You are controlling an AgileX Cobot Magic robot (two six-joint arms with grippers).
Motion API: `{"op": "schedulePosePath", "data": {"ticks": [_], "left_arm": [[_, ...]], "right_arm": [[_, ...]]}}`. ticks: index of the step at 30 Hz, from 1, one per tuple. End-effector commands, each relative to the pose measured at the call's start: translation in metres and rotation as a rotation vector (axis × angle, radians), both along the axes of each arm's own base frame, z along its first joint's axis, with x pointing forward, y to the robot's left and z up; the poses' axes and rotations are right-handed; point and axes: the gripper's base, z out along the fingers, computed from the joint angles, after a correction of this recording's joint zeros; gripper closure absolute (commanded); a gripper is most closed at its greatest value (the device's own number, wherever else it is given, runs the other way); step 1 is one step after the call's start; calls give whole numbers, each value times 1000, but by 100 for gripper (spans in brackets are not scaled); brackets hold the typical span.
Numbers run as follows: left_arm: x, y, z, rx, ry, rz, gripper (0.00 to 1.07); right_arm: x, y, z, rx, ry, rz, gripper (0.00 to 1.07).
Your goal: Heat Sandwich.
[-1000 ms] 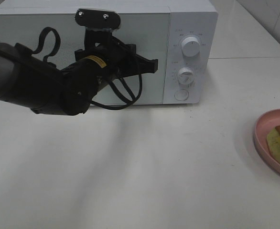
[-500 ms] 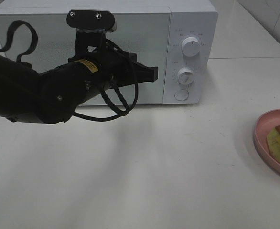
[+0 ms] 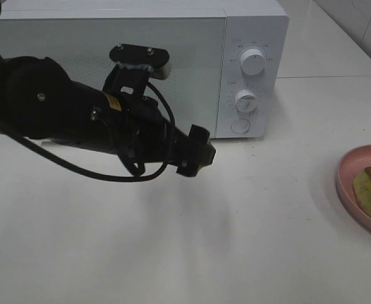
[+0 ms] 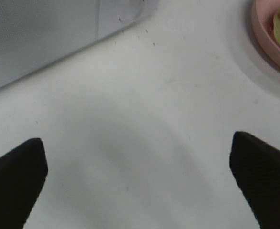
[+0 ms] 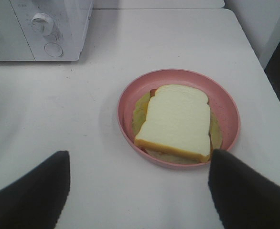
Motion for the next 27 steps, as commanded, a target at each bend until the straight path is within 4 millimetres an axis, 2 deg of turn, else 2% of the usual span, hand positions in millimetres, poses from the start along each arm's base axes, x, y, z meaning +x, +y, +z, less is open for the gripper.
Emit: {"op": "schedulePosePath", "data": {"ticks": [1, 4, 6, 8, 9, 11, 14, 16, 19, 21, 24, 26, 27], "left_arm": [[-6, 14, 7, 69, 73, -43, 3], [-5, 24, 12, 93, 104, -43, 3], [-3, 44, 22, 115, 156, -19, 3], [-2, 50, 25, 119, 167, -10, 3], [1, 64, 32, 132, 190, 13, 3], [1, 70, 35, 137, 197, 22, 3], [4, 101, 48, 163, 235, 77, 3], [4, 107, 51, 165, 241, 89, 3], [4, 139, 62, 187, 283, 158, 3], [4, 146, 64, 192, 291, 175, 3], [2, 180, 73, 218, 324, 267, 3], [2, 187, 74, 226, 329, 285, 3], [0, 203, 78, 243, 336, 331, 3]], "right_arm": [[-4, 0, 0, -12, -37, 0, 31], [-4, 0, 0, -12, -37, 0, 31], [-4, 0, 0, -12, -37, 0, 31], [-4, 0, 0, -12, -37, 0, 31], [-4, 0, 0, -12, -37, 0, 31], [-4, 0, 0, -12, -37, 0, 31], [-4, 0, 0, -12, -37, 0, 31], [-4, 0, 0, -12, -37, 0, 31], [-4, 0, 0, -12, -37, 0, 31], [-4, 0, 0, -12, -37, 0, 31], [-4, 0, 0, -12, -37, 0, 31], [-4, 0, 0, -12, -37, 0, 31], [-4, 0, 0, -12, -37, 0, 31]]}}
